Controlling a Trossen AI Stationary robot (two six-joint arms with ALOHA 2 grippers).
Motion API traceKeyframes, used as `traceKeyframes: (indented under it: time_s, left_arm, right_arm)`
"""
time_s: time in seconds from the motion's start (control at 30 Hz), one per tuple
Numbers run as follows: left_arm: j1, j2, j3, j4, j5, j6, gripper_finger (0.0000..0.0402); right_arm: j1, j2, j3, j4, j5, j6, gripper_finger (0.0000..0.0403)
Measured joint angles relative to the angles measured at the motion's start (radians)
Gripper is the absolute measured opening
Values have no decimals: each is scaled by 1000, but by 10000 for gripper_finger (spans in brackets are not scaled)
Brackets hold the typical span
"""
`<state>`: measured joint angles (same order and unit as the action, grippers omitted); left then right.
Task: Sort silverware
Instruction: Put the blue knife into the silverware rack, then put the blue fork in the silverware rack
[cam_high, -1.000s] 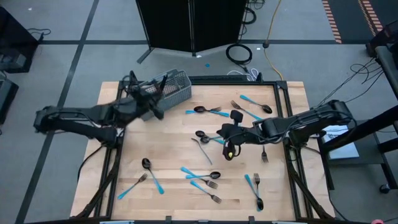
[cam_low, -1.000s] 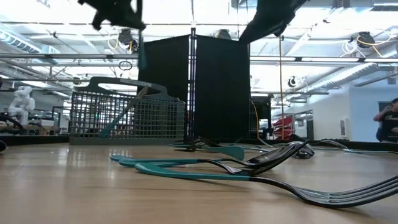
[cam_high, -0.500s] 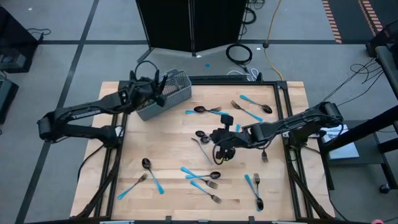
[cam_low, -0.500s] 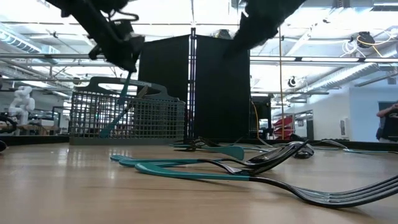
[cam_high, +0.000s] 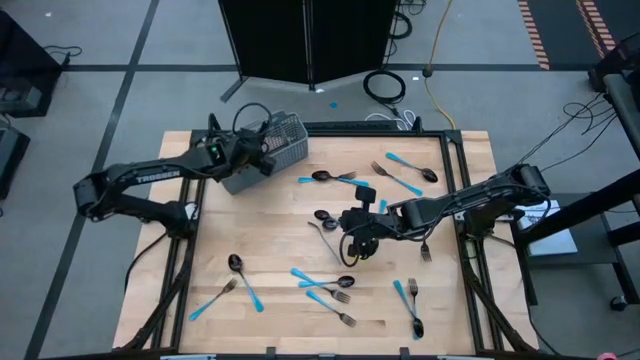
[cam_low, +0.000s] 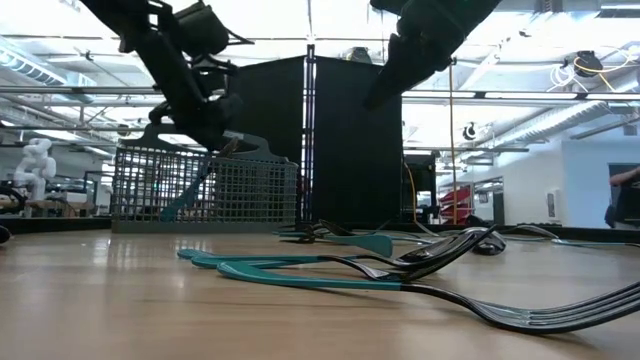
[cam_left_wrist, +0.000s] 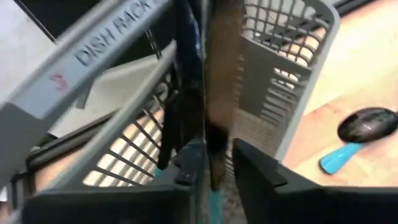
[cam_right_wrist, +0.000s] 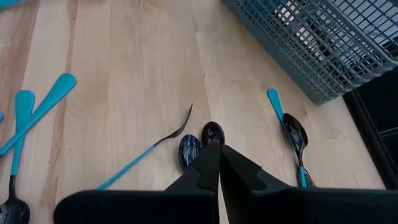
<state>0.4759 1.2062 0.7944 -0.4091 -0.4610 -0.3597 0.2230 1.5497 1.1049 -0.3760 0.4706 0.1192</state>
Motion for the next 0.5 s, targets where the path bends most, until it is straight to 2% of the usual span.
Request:
traceKeyframes:
  time_s: [0.13,0.27,0.5]
  left_arm:
    - [0,2,0,-4,23,-1,143]
    - [0,-18,10,-44,26,7,184]
    - [-15,-104,72,-121,15,8,200]
  right_arm:
    - [0,0,0,3,0,0,4]
    - [0,0,0,4,0,0,4]
    - [0,0,0,1,0,0,4]
